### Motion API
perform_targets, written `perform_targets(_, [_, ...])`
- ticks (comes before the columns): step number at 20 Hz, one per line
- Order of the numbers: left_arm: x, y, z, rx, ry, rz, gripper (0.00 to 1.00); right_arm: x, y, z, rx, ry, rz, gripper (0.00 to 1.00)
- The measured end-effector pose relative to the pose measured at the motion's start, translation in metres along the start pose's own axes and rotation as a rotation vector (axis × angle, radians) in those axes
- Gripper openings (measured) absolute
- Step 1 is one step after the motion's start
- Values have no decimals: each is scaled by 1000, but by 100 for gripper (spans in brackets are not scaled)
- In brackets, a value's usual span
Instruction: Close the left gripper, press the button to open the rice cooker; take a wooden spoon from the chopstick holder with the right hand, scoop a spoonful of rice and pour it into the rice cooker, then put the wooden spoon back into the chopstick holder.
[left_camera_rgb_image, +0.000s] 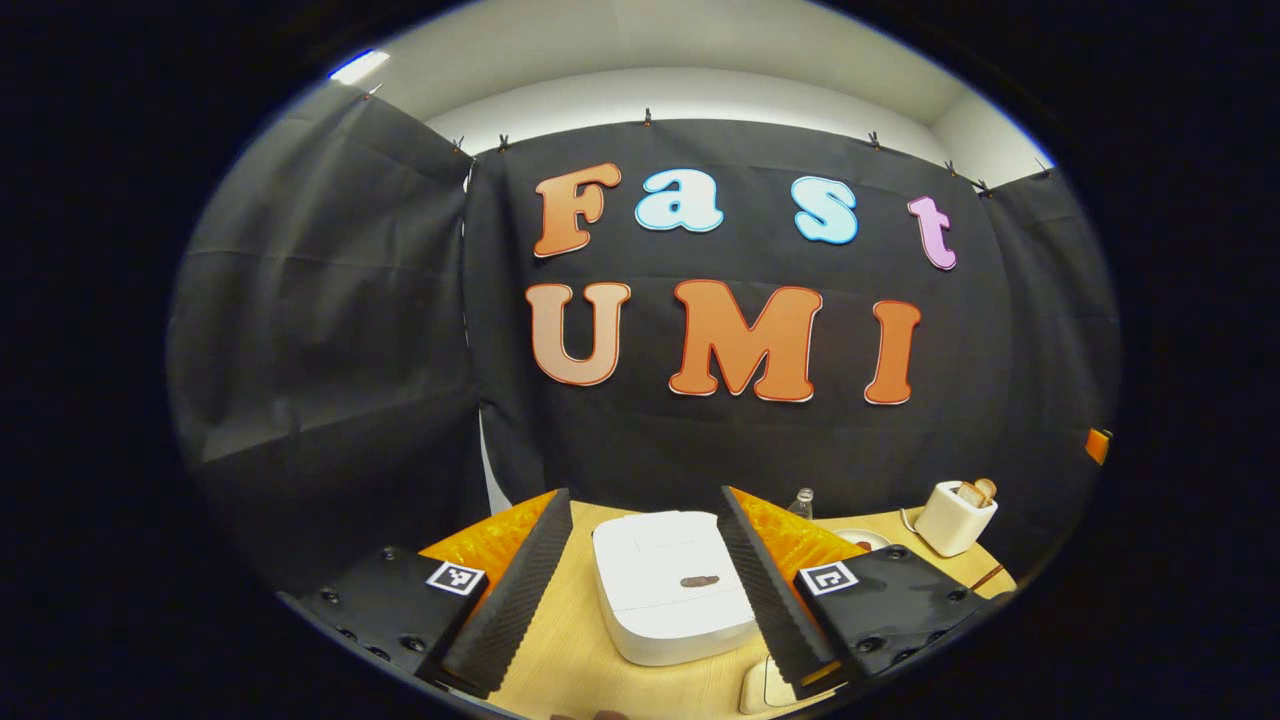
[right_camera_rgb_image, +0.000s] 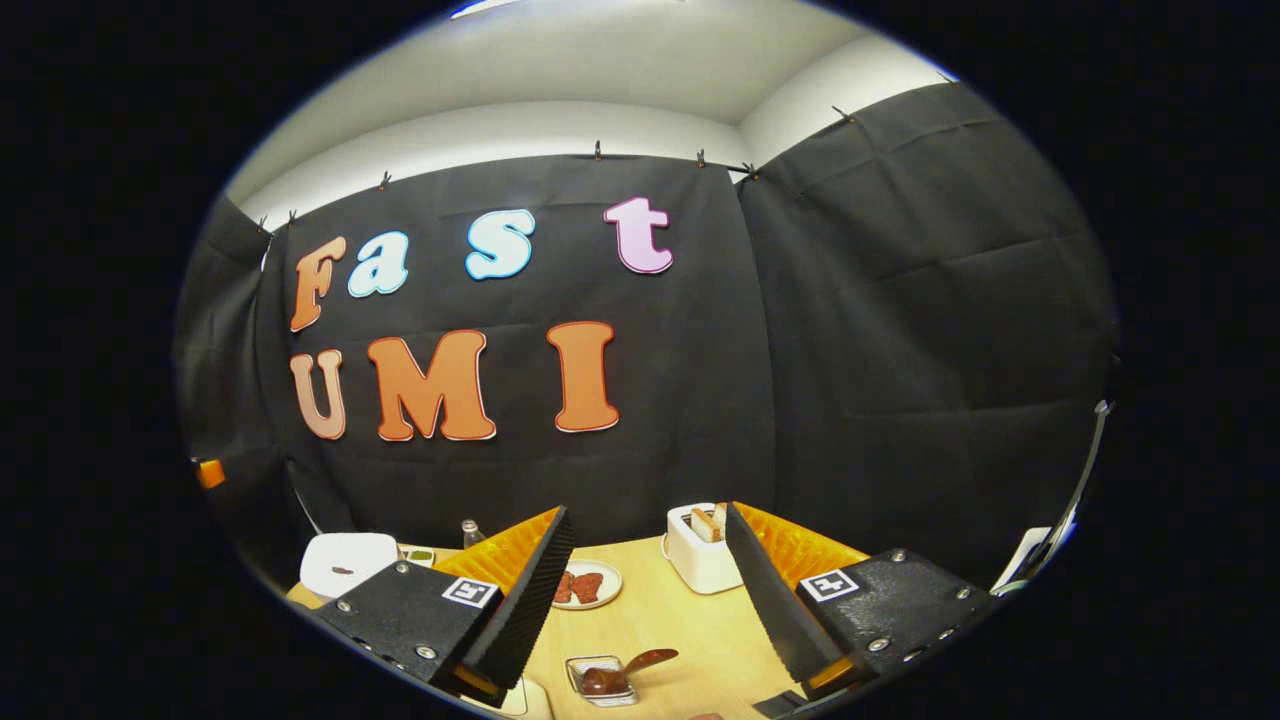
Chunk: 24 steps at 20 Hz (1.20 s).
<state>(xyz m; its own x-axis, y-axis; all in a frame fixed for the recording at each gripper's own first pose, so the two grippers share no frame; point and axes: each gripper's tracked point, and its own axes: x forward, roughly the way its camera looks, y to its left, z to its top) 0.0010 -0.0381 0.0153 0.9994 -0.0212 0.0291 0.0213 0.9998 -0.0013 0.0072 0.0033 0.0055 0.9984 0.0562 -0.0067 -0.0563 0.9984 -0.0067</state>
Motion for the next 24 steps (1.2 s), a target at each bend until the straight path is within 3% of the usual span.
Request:
perform_targets(8, [-6, -6, 2, 62, -20, 26, 98, 4, 3, -2, -9, 6, 14, 94])
perform_targets(11, [-5, -17, 2, 31, -17, -24, 66, 6, 2, -5, -53, 12, 1, 94])
perform_targets(14, [2, -14, -7, 2, 11, -19, 18, 6, 5, -7, -59, 20, 9, 94])
perform_targets(15, [3, -18, -10, -9, 26, -34, 9, 6, 5, -7, -56, 17, 9, 94])
perform_targets(24, [41, -36, -51, -30, 116, -100, 5, 14, -1, -11, -36, 17, -29, 94])
